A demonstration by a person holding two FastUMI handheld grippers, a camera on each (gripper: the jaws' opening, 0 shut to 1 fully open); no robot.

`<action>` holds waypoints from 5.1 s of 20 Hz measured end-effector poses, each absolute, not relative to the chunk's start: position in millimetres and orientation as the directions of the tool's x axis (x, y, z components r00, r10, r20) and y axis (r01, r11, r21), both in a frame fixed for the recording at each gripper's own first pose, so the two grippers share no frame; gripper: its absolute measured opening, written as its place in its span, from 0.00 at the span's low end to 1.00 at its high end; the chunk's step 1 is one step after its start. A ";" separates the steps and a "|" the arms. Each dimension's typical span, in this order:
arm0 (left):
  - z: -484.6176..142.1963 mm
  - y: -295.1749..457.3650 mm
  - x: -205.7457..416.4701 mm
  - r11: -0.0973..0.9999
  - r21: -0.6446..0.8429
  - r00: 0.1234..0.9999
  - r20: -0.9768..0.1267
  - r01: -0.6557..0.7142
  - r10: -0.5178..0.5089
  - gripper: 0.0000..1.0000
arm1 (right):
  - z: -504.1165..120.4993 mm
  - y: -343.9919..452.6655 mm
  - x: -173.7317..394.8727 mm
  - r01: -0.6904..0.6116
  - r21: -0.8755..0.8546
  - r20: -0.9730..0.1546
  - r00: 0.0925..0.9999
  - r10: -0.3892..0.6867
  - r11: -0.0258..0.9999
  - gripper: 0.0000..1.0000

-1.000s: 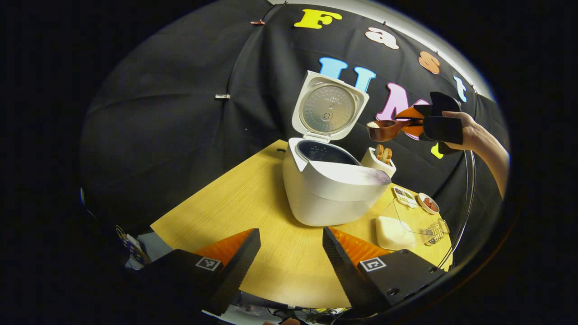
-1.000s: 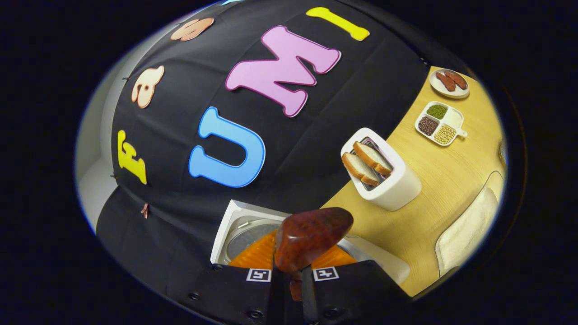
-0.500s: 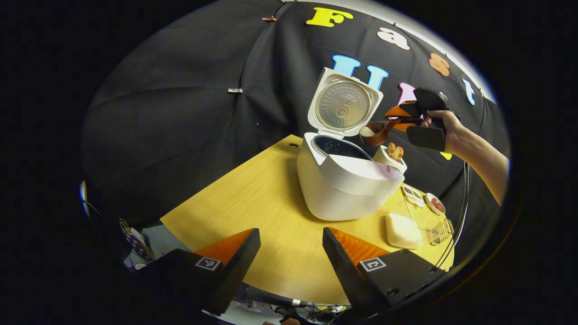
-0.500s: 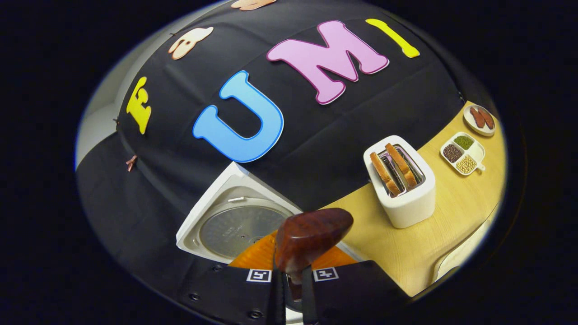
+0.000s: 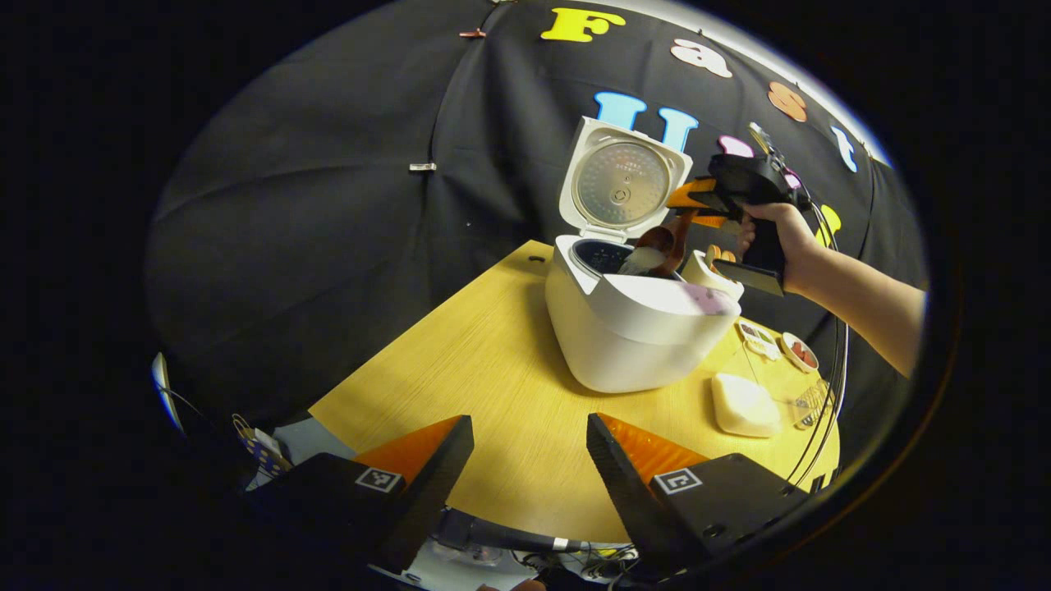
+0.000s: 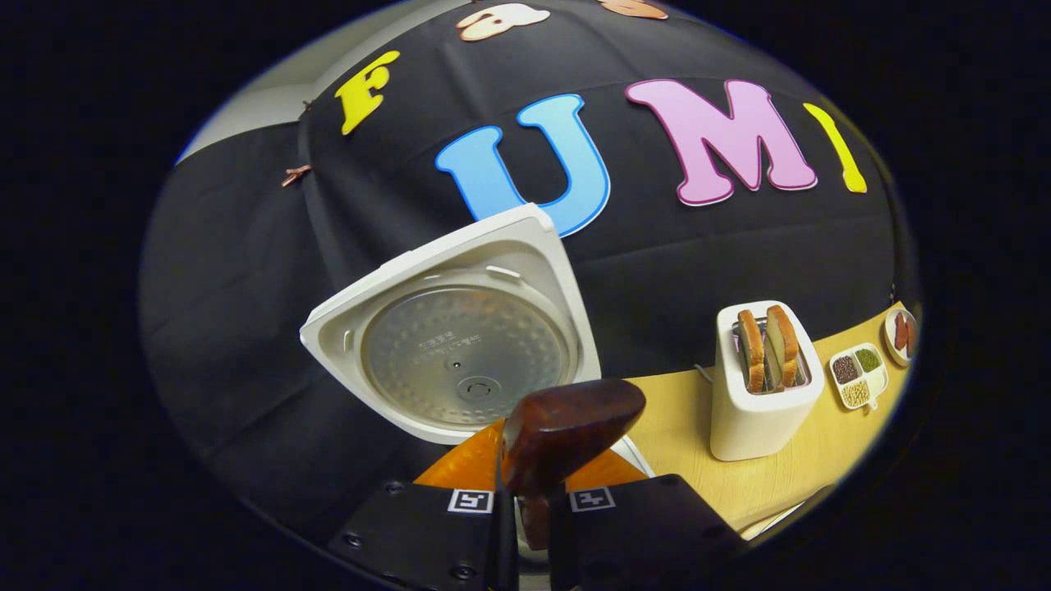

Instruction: Close the left gripper, press the button to open the rice cooker; take a wooden spoon from the chopstick holder with the right hand, scoop a spoonful of rice and pour it into the rice cooker, then put the wooden spoon back into the chopstick holder.

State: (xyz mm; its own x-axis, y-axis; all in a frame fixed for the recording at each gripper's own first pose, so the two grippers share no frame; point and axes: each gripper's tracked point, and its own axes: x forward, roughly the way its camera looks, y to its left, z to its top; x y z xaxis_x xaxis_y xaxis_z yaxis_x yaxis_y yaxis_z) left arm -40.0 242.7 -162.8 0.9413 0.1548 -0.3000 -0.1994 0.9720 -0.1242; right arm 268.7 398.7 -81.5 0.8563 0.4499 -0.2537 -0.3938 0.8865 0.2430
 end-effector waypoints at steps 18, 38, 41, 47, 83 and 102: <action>-156.3 206.0 -25.3 0.978 -0.148 0.957 -0.271 -0.147 0.103 0.96 | -110.5 457.2 212.8 -0.683 -0.347 -0.244 0.728 0.641 0.643 0.18; -144.5 124.7 -8.7 0.994 -0.101 0.968 -0.251 -0.039 0.012 0.96 | 14.7 268.1 210.4 -0.486 0.133 -0.081 0.863 0.498 0.864 0.18; -142.3 98.5 -4.1 0.997 -0.080 0.967 -0.254 0.010 -0.030 0.95 | 19.0 210.2 210.7 -0.411 0.131 -0.085 0.902 0.423 0.902 0.18; -136.8 47.4 4.9 0.995 -0.049 0.959 -0.269 0.084 -0.094 0.96 | 27.7 101.6 199.9 -0.284 0.156 -0.093 0.949 0.301 0.946 0.18; -108.5 -13.1 9.7 0.992 -0.077 0.957 -0.278 -0.104 0.079 0.96 | -179.3 -186.6 177.2 0.231 0.319 -0.426 0.901 -0.079 0.919 0.20; 122.4 93.6 65.7 0.963 -0.085 0.964 0.053 -0.255 0.259 0.95 | -80.5 -235.5 85.0 0.281 -0.025 -0.213 0.936 -0.280 0.959 0.98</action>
State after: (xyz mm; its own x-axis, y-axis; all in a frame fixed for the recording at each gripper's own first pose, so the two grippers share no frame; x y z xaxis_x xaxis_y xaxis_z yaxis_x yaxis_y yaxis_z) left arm 65.7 93.6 122.4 0.9643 0.2595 0.0535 -0.2545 0.9633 -0.0847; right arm 85.0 -235.5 -80.5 0.9361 -0.2798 -0.2130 0.2811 0.9593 -0.0248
